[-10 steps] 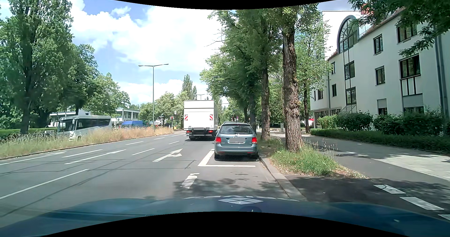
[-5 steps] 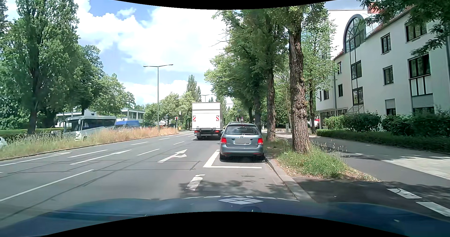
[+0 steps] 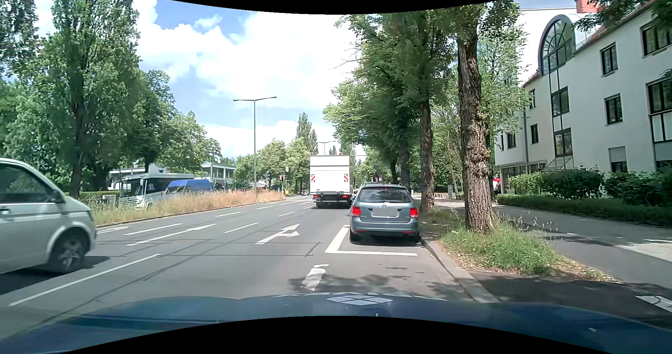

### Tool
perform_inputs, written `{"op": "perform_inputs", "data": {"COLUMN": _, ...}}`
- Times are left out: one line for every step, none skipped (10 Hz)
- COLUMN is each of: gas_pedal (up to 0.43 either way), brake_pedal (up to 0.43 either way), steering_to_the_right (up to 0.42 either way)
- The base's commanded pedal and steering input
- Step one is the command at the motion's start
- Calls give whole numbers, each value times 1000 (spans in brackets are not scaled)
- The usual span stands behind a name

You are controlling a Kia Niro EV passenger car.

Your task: Follow the waypoints while adhering to traffic rules and regulations

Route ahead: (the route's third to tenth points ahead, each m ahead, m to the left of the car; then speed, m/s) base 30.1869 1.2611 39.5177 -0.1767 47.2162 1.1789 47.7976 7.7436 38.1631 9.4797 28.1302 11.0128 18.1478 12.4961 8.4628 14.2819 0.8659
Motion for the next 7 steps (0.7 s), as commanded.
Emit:
{"op": "perform_inputs", "data": {"gas_pedal": 189, "brake_pedal": 0, "steering_to_the_right": -861}}
{"op": "perform_inputs", "data": {"gas_pedal": 209, "brake_pedal": 0, "steering_to_the_right": -860}}
{"op": "perform_inputs", "data": {"gas_pedal": 220, "brake_pedal": 0, "steering_to_the_right": -850}}
{"op": "perform_inputs", "data": {"gas_pedal": 228, "brake_pedal": 0, "steering_to_the_right": -838}}
{"op": "perform_inputs", "data": {"gas_pedal": 248, "brake_pedal": 0, "steering_to_the_right": -817}}
{"op": "perform_inputs", "data": {"gas_pedal": 260, "brake_pedal": 0, "steering_to_the_right": -793}}
{"op": "perform_inputs", "data": {"gas_pedal": 268, "brake_pedal": 0, "steering_to_the_right": -766}}
